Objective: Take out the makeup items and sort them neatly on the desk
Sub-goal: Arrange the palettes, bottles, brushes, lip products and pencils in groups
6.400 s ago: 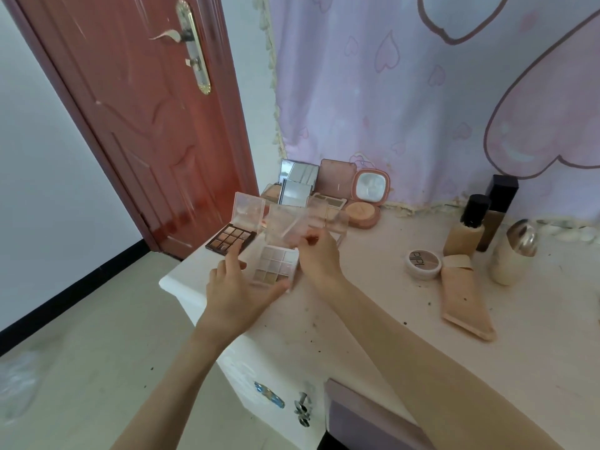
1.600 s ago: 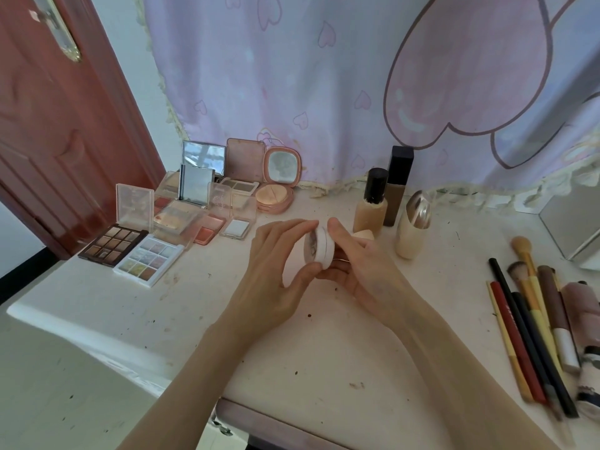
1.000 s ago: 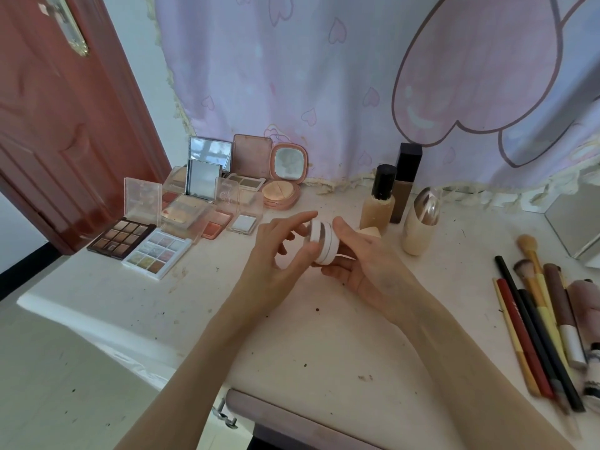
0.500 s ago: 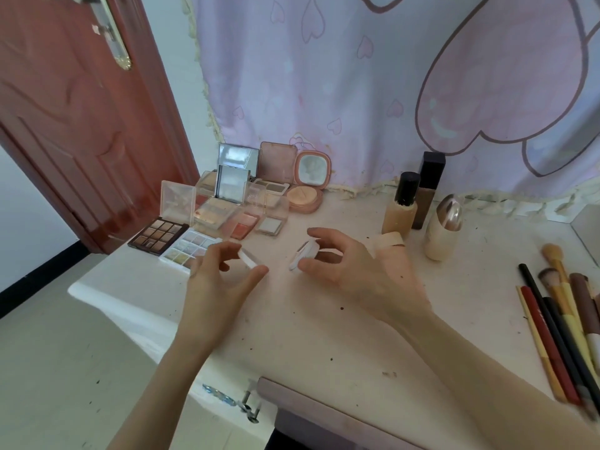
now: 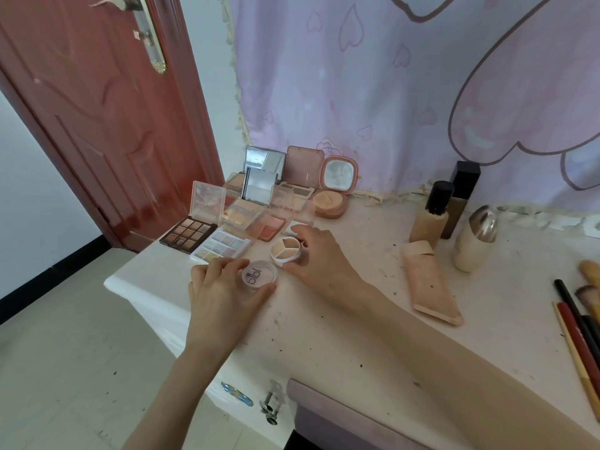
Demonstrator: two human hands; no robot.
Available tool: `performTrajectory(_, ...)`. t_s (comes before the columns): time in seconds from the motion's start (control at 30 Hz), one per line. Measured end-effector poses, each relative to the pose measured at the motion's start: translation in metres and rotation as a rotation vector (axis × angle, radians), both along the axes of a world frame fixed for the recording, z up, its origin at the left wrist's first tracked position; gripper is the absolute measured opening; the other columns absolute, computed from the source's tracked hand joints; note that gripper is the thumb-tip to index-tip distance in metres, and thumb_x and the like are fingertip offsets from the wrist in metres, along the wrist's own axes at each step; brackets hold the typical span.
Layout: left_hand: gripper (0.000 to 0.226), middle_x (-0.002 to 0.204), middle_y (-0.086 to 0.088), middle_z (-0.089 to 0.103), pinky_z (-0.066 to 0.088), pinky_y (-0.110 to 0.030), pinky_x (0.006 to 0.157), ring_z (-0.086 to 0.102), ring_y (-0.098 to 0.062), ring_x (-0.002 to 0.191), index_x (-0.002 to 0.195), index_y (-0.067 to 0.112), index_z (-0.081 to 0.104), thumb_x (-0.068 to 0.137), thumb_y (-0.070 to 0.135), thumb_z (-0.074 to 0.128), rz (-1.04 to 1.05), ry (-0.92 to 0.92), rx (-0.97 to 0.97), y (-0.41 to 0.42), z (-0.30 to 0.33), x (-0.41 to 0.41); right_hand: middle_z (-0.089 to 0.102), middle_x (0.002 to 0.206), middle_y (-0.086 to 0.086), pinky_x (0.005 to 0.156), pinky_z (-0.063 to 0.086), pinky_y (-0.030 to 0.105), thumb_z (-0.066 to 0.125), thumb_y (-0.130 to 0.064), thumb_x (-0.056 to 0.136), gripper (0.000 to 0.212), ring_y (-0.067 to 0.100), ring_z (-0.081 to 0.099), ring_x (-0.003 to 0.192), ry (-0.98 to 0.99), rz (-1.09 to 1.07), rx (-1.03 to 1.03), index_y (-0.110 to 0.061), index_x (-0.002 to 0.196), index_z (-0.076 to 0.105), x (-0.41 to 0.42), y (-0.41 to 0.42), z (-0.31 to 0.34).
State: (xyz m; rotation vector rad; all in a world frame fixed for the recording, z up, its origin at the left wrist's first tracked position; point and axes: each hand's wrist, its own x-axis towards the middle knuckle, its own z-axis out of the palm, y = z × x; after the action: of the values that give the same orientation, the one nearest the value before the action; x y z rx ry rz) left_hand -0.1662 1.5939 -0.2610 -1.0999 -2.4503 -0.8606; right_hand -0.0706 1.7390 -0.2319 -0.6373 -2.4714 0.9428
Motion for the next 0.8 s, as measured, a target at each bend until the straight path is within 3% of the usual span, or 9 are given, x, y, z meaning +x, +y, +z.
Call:
performTrajectory(0.17, 0.054, 0.099, -0.008, 0.066, 0.035, -0.038, 0.083, 0.048, -0.035, 0.097, 0.107, 0.012, 0.063, 0.062, 0.035, 0.082, 0.026, -0.056, 0.067, 0.005, 0.005, 0.007, 0.053, 0.123, 0.007, 0.078, 0.027, 0.018, 0.066, -0.025, 0.083, 0.048, 0.023, 0.044, 0.111, 0.008, -0.019, 0.001, -0.013, 0.126, 0.047, -0.007, 0.000, 0.002)
performTrajectory(0.33, 0.055, 0.111, -0.003, 0.062, 0.026, -0.034, 0.084, 0.039, -0.029, 0.108, 0.117, 0.018, 0.055, 0.070, 0.039, 0.075, 0.061, -0.122, 0.060, 0.007, 0.011, 0.012, 0.049, 0.123, 0.011, 0.095, 0.039, 0.031, 0.056, -0.006, 0.085, 0.042, 0.025, 0.050, 0.111, 0.039, -0.025, -0.020, -0.008, 0.126, 0.047, -0.007, -0.003, 0.006)
performTrajectory(0.63, 0.055, 0.118, -0.005, 0.058, 0.026, -0.035, 0.090, 0.036, -0.027, 0.113, 0.123, 0.017, 0.052, 0.075, 0.037, 0.071, 0.083, -0.144, 0.047, 0.008, 0.015, 0.015, 0.048, 0.122, 0.012, 0.091, 0.042, 0.039, 0.050, -0.003, 0.087, 0.040, 0.027, 0.052, 0.107, 0.077, -0.079, -0.009, -0.008, 0.126, 0.046, -0.010, -0.007, 0.006)
performTrajectory(0.8, 0.058, 0.121, -0.007, 0.054, 0.029, -0.038, 0.091, 0.036, -0.029, 0.113, 0.126, 0.016, 0.050, 0.075, 0.034, 0.072, 0.063, -0.125, 0.023, 0.008, 0.016, 0.016, 0.048, 0.128, 0.006, 0.094, 0.044, 0.030, 0.052, -0.006, 0.088, 0.043, 0.017, 0.055, 0.107, 0.109, -0.084, -0.076, -0.013, 0.130, 0.045, 0.000, -0.008, 0.008)
